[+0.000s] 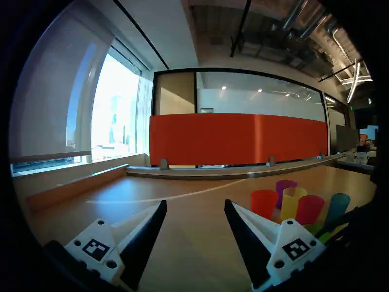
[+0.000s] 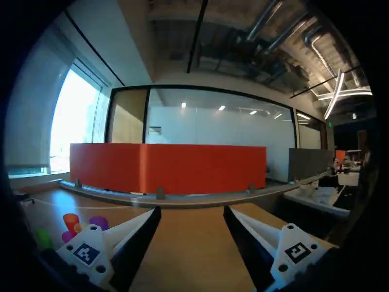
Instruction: Pour water
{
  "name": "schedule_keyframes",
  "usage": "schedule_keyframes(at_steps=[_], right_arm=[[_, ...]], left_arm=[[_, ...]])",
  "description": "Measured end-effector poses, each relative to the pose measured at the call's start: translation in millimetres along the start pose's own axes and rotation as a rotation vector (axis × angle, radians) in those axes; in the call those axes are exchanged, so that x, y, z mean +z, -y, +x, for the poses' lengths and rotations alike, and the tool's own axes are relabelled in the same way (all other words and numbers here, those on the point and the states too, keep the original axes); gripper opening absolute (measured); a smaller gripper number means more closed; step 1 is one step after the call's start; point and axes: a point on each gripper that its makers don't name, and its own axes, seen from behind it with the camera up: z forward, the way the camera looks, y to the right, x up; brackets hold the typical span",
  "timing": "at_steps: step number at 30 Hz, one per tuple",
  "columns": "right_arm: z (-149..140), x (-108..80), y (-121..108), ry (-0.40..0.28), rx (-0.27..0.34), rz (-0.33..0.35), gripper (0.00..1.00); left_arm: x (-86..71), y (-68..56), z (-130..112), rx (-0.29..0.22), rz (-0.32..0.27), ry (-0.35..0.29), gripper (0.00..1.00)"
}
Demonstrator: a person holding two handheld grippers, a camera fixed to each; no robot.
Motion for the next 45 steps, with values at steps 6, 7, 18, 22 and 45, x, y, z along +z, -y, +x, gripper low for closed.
schedule_keyframes(at_steps=[6,7,18,22,45], right_arm=[[-14,-3.5,0,-0.004,-0.03,-0.01,0.99],[-17,-3.8,0,-0.004,-0.035,-0.013,0.99],[-38,-4.4,11,-0.022,-0.01,0.022,0.99],[-48,-1.8,11,-0.017,0.013,0.03,0.99],[-86,4.6,29,0.0,-0.016,0.082,0.99]], left_arm=[[-0.2,0.6,0,0.0,0.0,0.0,0.87],[-0.2,0.6,0,0.0,0.0,0.0,0.87],[-0.2,0.0,0,0.0,0.0,0.0,0.87],[0.0,-0.2,0,0.0,0.0,0.0,0.87],[0.0,0.5,0,0.001,0.0,0.0,0.87]])
